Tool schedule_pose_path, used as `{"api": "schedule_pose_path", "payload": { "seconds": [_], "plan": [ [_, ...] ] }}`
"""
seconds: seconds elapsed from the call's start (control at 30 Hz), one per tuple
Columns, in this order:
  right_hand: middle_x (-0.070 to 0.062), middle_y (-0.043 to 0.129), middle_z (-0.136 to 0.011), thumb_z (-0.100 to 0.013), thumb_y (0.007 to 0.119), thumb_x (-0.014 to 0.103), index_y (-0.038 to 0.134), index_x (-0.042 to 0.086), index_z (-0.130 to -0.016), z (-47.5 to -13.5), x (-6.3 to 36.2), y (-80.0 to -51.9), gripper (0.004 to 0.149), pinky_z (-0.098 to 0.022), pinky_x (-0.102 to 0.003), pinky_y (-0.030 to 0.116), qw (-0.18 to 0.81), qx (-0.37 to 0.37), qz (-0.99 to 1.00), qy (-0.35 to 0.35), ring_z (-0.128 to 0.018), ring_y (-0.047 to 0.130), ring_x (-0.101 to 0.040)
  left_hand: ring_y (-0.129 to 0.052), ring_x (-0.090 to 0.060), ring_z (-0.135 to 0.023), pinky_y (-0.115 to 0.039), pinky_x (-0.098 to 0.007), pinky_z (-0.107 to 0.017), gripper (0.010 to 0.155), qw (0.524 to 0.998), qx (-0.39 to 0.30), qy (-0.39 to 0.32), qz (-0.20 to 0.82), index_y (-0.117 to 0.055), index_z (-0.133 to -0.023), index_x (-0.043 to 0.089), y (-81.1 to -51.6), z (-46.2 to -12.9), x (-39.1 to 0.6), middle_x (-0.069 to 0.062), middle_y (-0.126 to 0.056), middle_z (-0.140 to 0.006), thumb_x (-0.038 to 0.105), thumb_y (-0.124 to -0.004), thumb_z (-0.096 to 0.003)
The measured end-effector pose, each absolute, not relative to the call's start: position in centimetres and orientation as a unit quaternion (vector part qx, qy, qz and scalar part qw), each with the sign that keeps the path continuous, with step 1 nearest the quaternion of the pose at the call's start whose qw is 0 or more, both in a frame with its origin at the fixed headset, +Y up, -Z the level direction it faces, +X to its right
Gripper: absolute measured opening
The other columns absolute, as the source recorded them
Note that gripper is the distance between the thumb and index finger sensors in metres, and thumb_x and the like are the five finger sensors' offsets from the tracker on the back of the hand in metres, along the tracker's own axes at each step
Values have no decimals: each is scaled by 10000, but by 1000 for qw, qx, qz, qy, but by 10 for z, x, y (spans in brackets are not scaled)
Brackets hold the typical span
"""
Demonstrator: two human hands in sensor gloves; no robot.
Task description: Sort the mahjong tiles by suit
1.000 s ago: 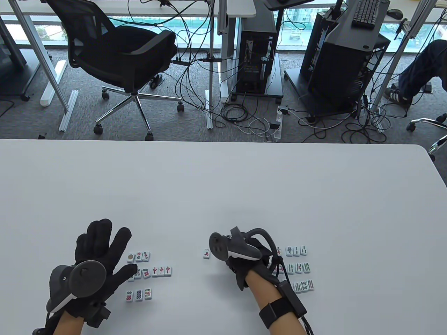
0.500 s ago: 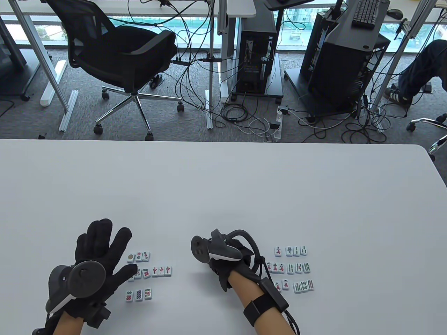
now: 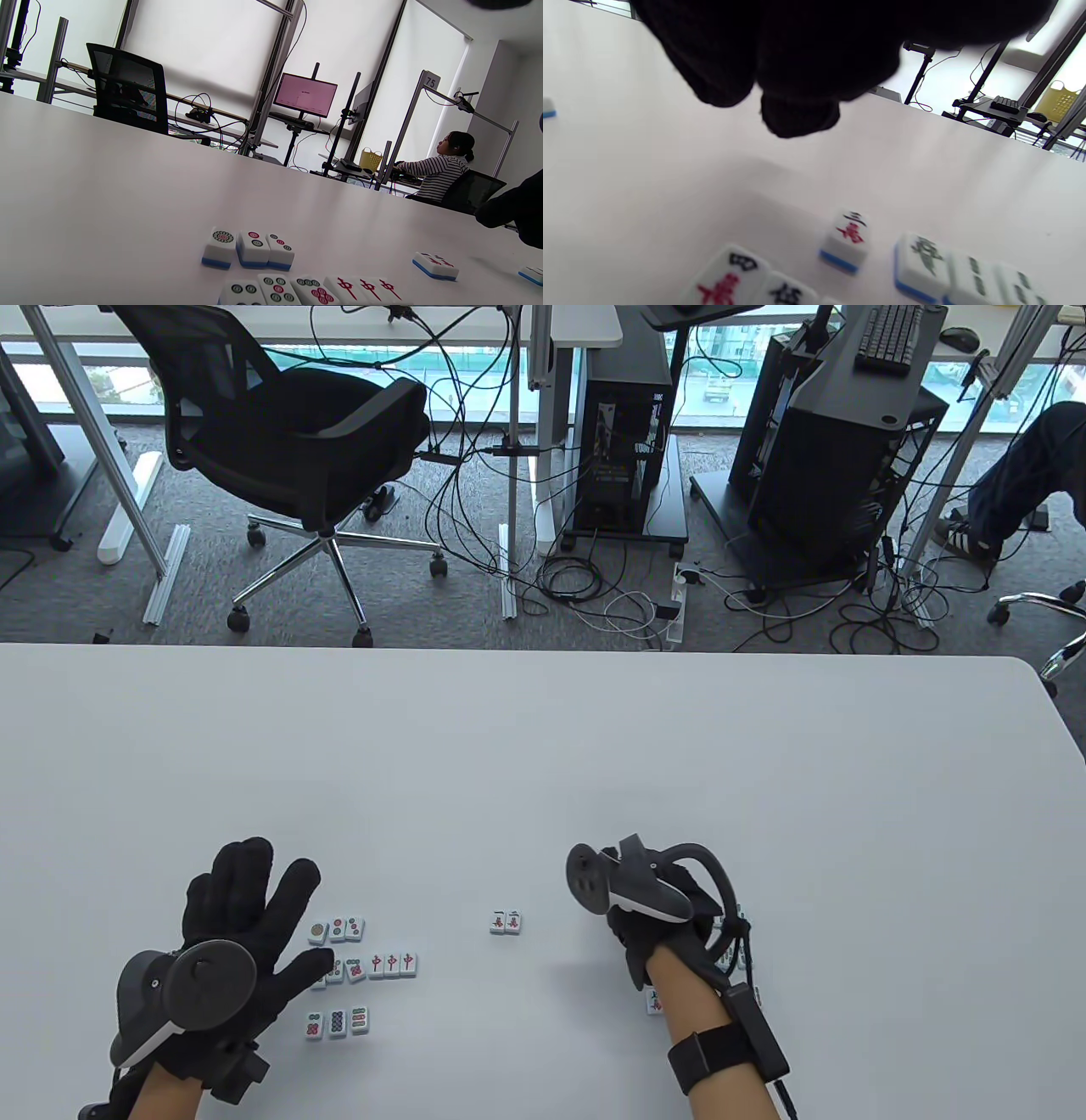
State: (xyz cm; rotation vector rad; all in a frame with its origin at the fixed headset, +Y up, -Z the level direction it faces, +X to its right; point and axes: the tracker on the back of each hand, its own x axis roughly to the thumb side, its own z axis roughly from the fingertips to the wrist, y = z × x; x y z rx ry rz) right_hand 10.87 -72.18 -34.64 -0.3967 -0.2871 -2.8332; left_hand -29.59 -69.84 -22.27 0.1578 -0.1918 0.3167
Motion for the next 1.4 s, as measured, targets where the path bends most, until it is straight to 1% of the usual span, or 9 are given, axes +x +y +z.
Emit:
{"api": "schedule_pose_path", "payload": {
  "seconds": [0.1,0.27,0.57,0.77,0.83,0.97,1.07,1.23,1.4],
  "plan": [
    [-43,964,-550,-451,835,320,719,154,-965,-344,133,-732,553,-146,-280,826,164,-113,-974,-107,-213,901,-121,1,-226,-1138,-131,-584,-805,841,980,77,-95,156,-264,-1088,451,-699,-223,-296,114,64,-1137,762,-586,-376],
    [-35,964,-526,-441,848,325,730,157,-957,-343,151,-745,556,-128,-271,818,159,-95,-974,-128,-191,890,-108,1,-226,-1138,-131,-584,-805,839,981,73,-93,152,-267,-1088,451,-700,-223,-296,113,64,-1137,762,-586,-377],
    [-17,961,-472,-436,850,341,760,143,-924,-348,146,-762,534,-85,-254,800,170,-103,-972,-126,-143,865,-83,0,-224,-1138,-132,-583,-806,839,982,70,-89,150,-268,-1088,450,-700,-223,-296,113,63,-1137,761,-587,-378],
    [-27,962,-447,-431,868,337,786,88,-893,-354,137,-761,531,-69,-253,793,173,-90,-969,-149,-121,857,-82,-2,-226,-1138,-133,-584,-806,839,982,68,-89,151,-271,-1088,449,-699,-224,-296,115,60,-1138,761,-587,-376],
    [-26,963,-445,-428,870,341,784,77,-894,-353,128,-756,543,-69,-252,793,167,-98,-971,-139,-121,858,-81,-2,-226,-1138,-132,-584,-806,838,982,69,-89,152,-271,-1089,448,-699,-224,-296,113,60,-1138,759,-588,-378],
    [-27,965,-446,-423,868,343,769,46,-895,-344,91,-747,566,-72,-256,796,97,-147,-980,-93,-124,862,-84,-4,-226,-1138,-133,-583,-806,839,982,69,-90,152,-272,-1089,448,-699,-224,-296,113,59,-1138,760,-587,-378],
    [-29,964,-452,-423,869,343,766,44,-895,-337,58,-746,568,-76,-258,798,72,-192,-974,-93,-128,865,-88,-4,-228,-1138,-134,-584,-805,840,982,68,-91,150,-272,-1089,447,-700,-224,-295,113,59,-1138,761,-587,-377],
    [-29,964,-462,-424,867,344,767,46,-894,-332,21,-752,566,-85,-262,805,86,-235,-963,-98,-138,871,-90,-5,-227,-1138,-135,-583,-806,838,982,69,-92,152,-272,-1088,448,-700,-223,-296,112,58,-1138,760,-587,-378],
    [-34,963,-471,-427,867,344,770,46,-890,-331,2,-757,559,-91,-267,807,105,-241,-960,-101,-144,874,-96,-5,-227,-1138,-135,-582,-806,838,981,69,-92,157,-275,-1089,447,-699,-224,-296,113,58,-1138,759,-588,-377]
  ]
}}
